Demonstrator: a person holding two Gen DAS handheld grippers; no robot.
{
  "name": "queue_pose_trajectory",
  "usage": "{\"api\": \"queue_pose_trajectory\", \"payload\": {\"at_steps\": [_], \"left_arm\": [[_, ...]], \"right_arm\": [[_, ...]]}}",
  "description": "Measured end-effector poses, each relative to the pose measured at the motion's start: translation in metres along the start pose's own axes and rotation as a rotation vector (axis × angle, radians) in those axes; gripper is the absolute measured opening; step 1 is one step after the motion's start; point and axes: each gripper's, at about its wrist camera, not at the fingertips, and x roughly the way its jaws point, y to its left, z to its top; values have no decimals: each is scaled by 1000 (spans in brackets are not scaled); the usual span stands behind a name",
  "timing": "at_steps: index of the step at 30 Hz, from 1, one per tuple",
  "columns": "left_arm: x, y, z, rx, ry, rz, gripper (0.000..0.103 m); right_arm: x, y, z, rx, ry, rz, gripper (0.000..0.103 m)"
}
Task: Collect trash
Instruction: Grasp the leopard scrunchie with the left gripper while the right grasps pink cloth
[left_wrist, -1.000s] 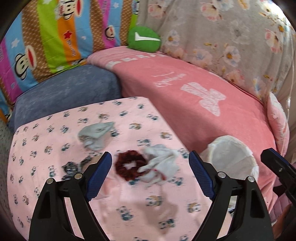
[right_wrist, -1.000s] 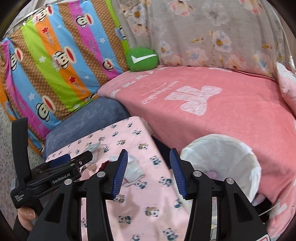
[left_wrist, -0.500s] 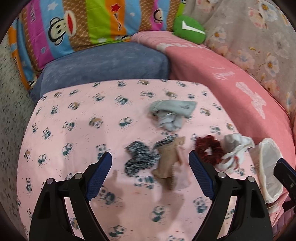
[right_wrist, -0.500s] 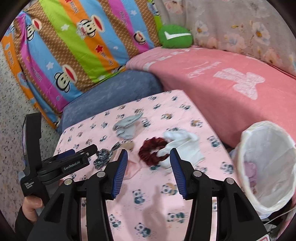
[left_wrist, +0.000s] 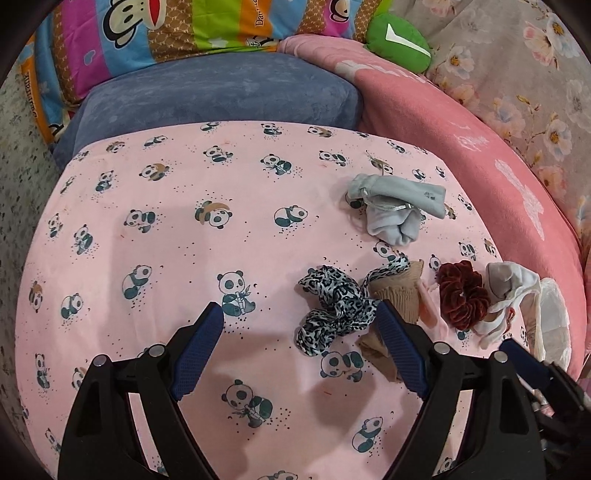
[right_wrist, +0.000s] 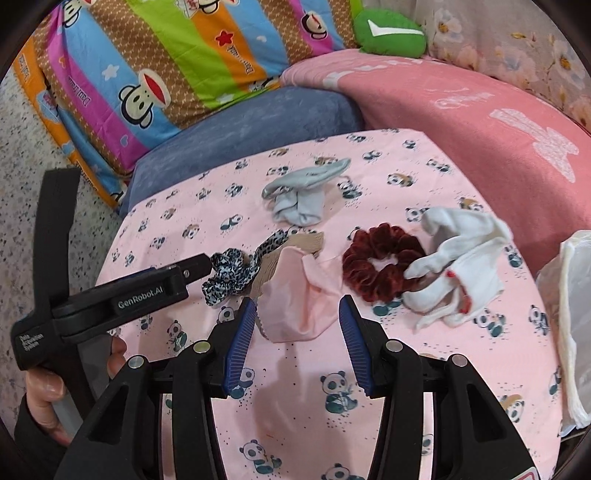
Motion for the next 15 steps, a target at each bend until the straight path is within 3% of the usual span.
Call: {"api": "queue_pose_trajectory", "payload": {"at_steps": [6,13,15], "left_arm": [[17,0,4,2,42,-33,66],[28,-3,5,12,86,-74,43],[29,-4,5,13,94,-87,33]], "right_arm": [[24,4,-1,-12,41,5,44],[46,3,-1,-2,91,14,17],[49,1,-2,2,101,17,10]]}}
